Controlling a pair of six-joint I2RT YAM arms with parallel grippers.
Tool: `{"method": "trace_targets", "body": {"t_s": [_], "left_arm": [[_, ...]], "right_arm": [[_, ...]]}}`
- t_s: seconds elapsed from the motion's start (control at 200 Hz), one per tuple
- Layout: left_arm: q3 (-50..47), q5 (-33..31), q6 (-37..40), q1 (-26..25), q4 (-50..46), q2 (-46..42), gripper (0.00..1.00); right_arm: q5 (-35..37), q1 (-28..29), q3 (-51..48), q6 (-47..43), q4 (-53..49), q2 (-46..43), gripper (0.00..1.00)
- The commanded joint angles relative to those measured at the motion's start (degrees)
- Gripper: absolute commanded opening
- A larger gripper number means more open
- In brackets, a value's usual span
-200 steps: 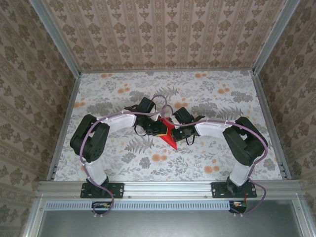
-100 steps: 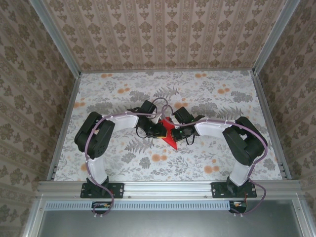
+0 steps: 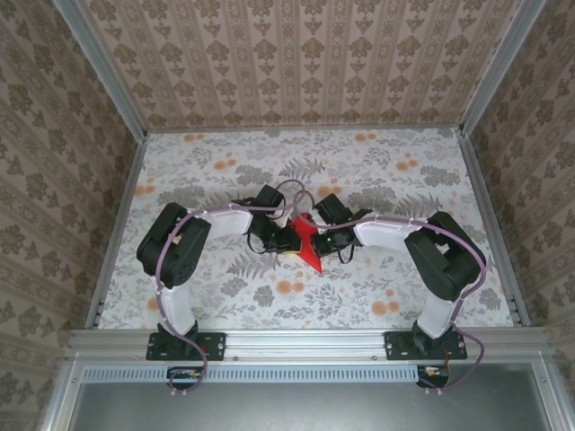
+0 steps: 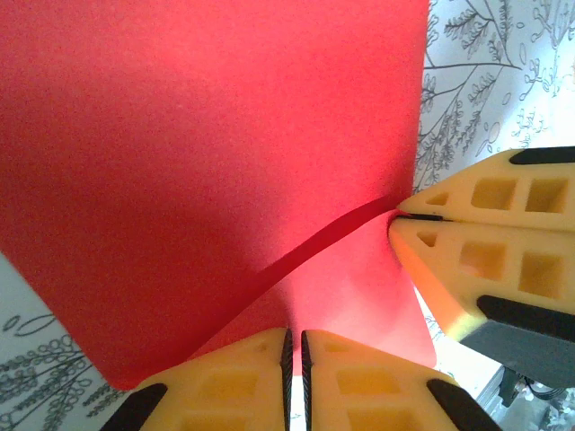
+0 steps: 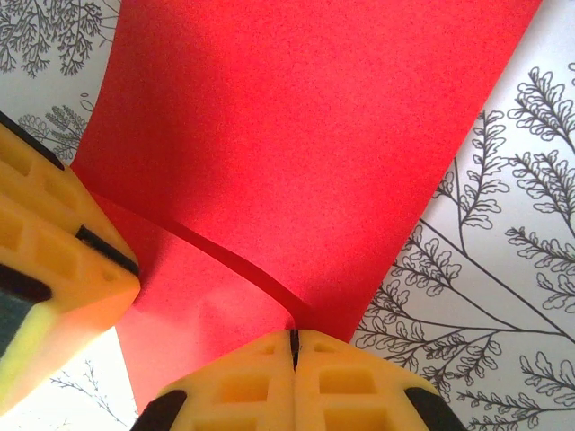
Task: Fold a paper plane with a square sheet of paper (fold left side to right side)
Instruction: Third fold the triangle at the center of the table.
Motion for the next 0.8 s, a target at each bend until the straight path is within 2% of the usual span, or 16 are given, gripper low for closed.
{"method": "trace_targets", "body": {"t_s": [0.0,0.235,0.33,0.545,0.695,0.795], "left_arm": [[-0.09,-1.84,0.10,-0.08,-1.03,2.15,0.14],[-0.39,-2.94,0.19,-0.05,-1.98,3.26,0.13],[-0.70,-3.08,0.24,-0.03,-1.99,3.46,0.13],[-0.70,-2.59,-0.05,-0.06,-1.40,3.17,0.13],[-0.18,-2.47,-0.29,-0.13,-1.25,3.09,0.13],[0.00,-2.45,-0.42,-0.16,-1.32,3.09,0.13]], "right_arm": [[0.66,0.20,-0.28,-0.67,-3.65,2.75,0.00],[-0.02,-0.63,1.08,1.55,-3.29,1.09,0.03],[-0.68,-1.65,1.30,3.18,-3.04,-0.90,0.13],[-4.23,-3.14,0.01,4.31,-4.41,-6.53,0.26],[-10.58,-3.01,-2.65,7.34,-4.90,-9.91,0.26],[-16.35,-2.81,-4.90,12.47,-2.61,-10.75,0.23]]}}
